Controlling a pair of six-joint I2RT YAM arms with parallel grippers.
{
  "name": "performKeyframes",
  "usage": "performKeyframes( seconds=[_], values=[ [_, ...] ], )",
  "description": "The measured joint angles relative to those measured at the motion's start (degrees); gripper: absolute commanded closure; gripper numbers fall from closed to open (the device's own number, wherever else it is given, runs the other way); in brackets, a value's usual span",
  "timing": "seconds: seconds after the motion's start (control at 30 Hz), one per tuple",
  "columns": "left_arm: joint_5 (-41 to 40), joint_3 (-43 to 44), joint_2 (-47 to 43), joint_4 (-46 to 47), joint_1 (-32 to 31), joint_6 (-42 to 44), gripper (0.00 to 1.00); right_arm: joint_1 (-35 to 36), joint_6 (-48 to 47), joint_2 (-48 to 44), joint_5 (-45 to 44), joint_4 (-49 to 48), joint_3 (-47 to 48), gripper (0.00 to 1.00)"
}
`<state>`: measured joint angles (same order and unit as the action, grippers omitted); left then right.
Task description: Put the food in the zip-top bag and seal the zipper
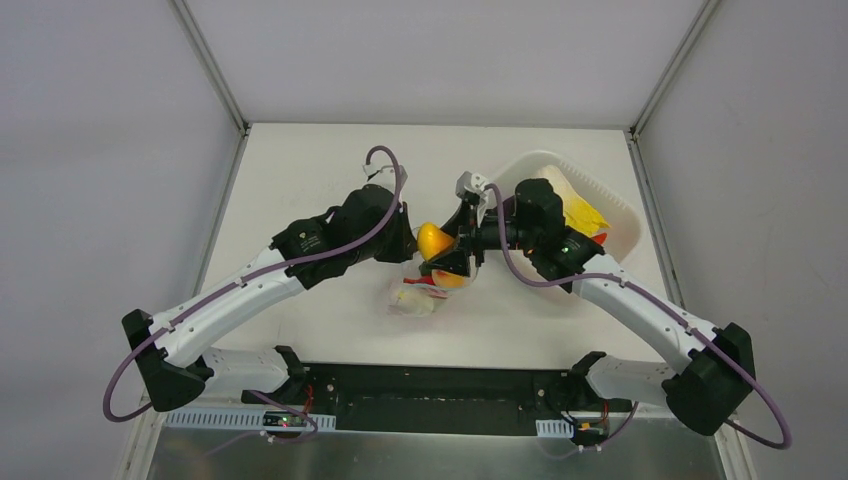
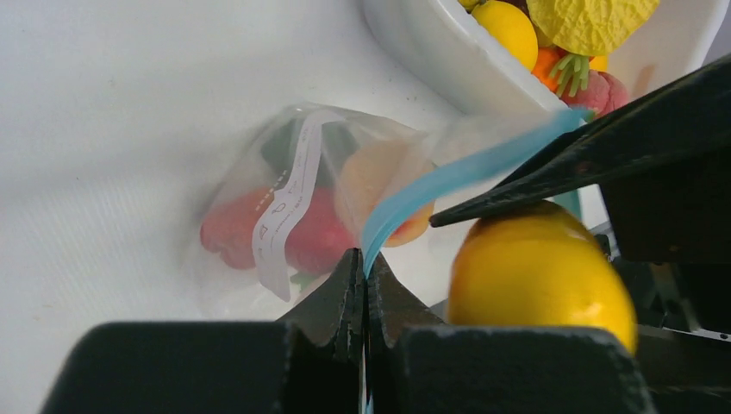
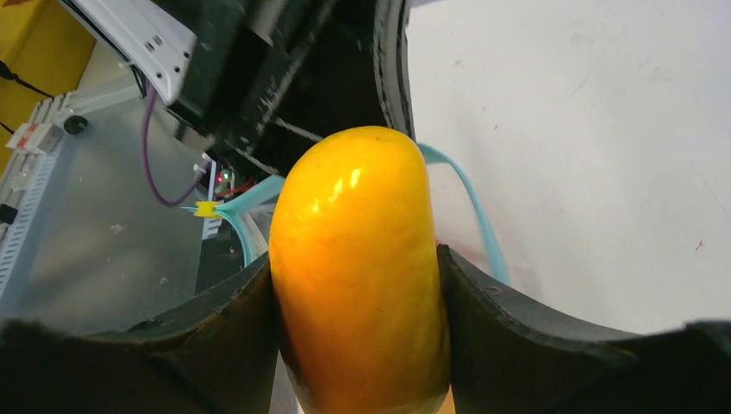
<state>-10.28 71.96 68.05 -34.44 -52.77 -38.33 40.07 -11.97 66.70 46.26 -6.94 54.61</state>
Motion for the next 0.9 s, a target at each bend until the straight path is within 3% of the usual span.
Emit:
performKeyframes(
  seconds=[0.03, 0.1, 0.17, 0.47, 0.7, 0.9],
  values=[
    [-0.04, 0.00, 0.00, 0.04, 0.00, -0.11, 1.00, 0.00, -0.79, 0.70, 0.02, 0.94, 0.02, 0.40],
    [-0.15, 0.00, 0.00, 0.22, 0.00, -0.28, 1.00, 0.00, -2.47, 1.22, 0.00, 3.04, 0.02, 0.21],
    [-0.35, 0.00, -0.02, 0.28, 0.02, -0.48, 1.00, 0.00, -4.24, 0.68, 0.00, 4.33, 0.02, 0.15],
    [-0.72, 0.00, -0.02, 0.37, 0.76, -1.09, 1.00, 0.09, -6.56, -6.62, -2.21, 5.18, 0.02, 0.13],
    [-0.74, -0.13, -0.07, 0.39, 0.76, -1.09, 1.00, -1.29, -4.28, -8.26, -21.22, 4.37, 0.02, 0.15],
    [-0.72, -0.55, -0.09, 0.68, 0.76, -1.09, 1.00, -16.17, 7.37, -3.06, -31.12, 5.79, 0.98, 0.20]
  ],
)
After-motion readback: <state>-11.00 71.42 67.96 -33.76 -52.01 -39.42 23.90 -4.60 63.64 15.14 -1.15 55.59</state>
